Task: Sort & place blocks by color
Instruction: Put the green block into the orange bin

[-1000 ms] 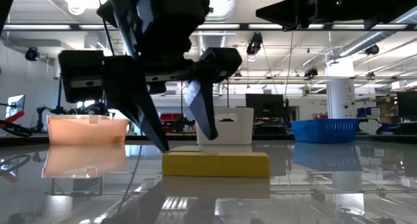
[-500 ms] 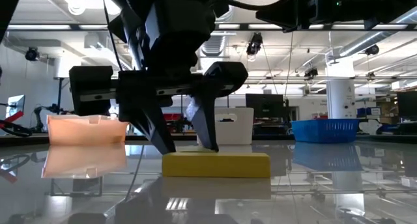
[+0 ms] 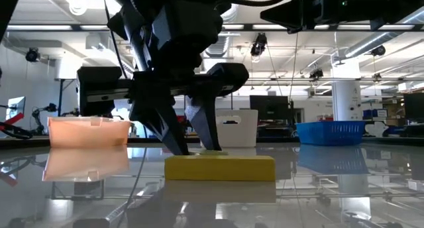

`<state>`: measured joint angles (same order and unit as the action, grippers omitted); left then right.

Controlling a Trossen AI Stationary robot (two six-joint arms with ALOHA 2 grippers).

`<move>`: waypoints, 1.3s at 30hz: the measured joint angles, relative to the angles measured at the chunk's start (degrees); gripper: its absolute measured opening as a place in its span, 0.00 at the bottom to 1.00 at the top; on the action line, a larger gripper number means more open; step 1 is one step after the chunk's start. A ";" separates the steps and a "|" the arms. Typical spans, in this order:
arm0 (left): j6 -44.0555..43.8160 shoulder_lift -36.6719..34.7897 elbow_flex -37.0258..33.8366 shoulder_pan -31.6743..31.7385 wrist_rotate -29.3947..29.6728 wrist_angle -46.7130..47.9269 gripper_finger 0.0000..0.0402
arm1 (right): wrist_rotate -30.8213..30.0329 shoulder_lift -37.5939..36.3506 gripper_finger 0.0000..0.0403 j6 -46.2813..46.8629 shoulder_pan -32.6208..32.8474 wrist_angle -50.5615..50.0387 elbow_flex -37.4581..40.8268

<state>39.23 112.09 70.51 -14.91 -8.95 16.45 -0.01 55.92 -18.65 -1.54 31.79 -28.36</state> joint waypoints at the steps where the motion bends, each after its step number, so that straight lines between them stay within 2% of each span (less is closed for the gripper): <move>1: -0.09 -0.24 -0.03 -0.08 0.91 0.25 0.27 | -0.01 0.00 0.02 0.06 0.00 0.00 0.00; 9: -8.59 -4.48 -0.05 0.27 9.37 3.94 0.27 | 0.00 0.00 0.02 0.09 0.00 -0.32 0.00; 14: -13.80 -8.06 -0.89 1.32 18.97 10.26 0.27 | -0.02 0.00 0.02 0.26 0.00 -0.46 0.00; 21: -22.71 -20.15 -7.54 5.64 30.85 14.99 0.27 | -0.02 0.00 0.02 0.81 0.00 -1.02 -0.02; 27: -37.82 -35.00 -18.90 14.57 46.64 15.99 0.28 | -0.02 0.00 0.02 0.77 0.00 -1.09 -0.02; 30: -51.02 -41.72 -24.60 21.34 55.96 15.77 0.29 | -0.02 0.00 0.02 0.67 0.01 -1.09 -0.02; 31: -55.62 -43.67 -26.24 23.69 57.49 15.70 0.28 | -0.02 -0.02 0.02 0.68 0.02 -1.07 -0.02; 35: -68.37 -48.15 -31.04 32.16 57.08 15.67 0.27 | -0.02 -0.02 0.02 0.68 0.00 -1.07 -0.02; 39: -73.22 -48.77 -33.46 39.02 56.77 15.56 0.27 | -0.02 -0.02 0.02 0.66 0.00 -1.07 -0.02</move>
<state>-33.99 63.32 37.05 24.11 47.82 32.01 -0.03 55.90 -17.99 -1.54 30.72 -28.38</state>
